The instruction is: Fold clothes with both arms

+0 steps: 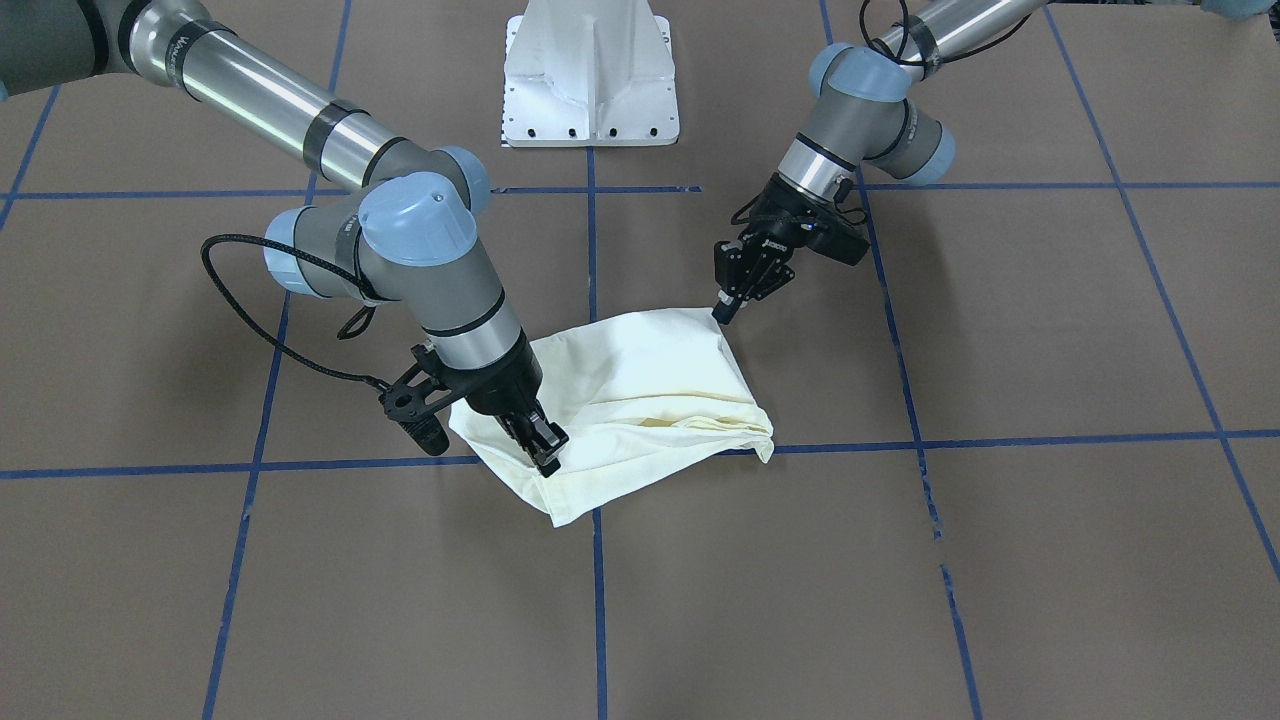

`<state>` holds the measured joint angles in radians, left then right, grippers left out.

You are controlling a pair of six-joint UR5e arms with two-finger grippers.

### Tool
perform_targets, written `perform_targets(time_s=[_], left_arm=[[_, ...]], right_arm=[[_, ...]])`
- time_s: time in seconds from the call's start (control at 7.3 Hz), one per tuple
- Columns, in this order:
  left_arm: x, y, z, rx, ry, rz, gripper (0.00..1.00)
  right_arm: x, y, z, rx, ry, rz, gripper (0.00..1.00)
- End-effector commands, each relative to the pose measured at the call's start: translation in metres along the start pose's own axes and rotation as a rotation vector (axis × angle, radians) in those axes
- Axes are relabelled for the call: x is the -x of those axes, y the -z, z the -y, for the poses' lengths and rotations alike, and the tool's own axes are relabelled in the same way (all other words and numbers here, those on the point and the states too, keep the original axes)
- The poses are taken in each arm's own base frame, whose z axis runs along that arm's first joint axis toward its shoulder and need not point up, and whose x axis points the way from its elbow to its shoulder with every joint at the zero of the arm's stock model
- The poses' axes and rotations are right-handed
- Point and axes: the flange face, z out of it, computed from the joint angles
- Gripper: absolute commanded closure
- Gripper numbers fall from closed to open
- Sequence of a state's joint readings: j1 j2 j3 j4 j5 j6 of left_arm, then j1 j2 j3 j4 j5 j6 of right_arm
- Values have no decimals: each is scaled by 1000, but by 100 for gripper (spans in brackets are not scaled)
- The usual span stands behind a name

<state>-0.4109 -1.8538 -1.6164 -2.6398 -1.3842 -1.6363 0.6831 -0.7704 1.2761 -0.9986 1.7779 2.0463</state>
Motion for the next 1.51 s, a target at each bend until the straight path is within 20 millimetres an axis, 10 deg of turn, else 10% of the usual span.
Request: perform_targets(time_s=[0.0,0.27,1.37], left_arm=[[2,-12,28,-54,4,0,100],[-27,-50,21,-52,7,-12,100],[-26,-26,-20,275,-22,-60,100]], right_arm=[[2,1,0,0,0,2,100],[2,1,0,0,0,2,100],[1,0,2,-2,-3,0,100]])
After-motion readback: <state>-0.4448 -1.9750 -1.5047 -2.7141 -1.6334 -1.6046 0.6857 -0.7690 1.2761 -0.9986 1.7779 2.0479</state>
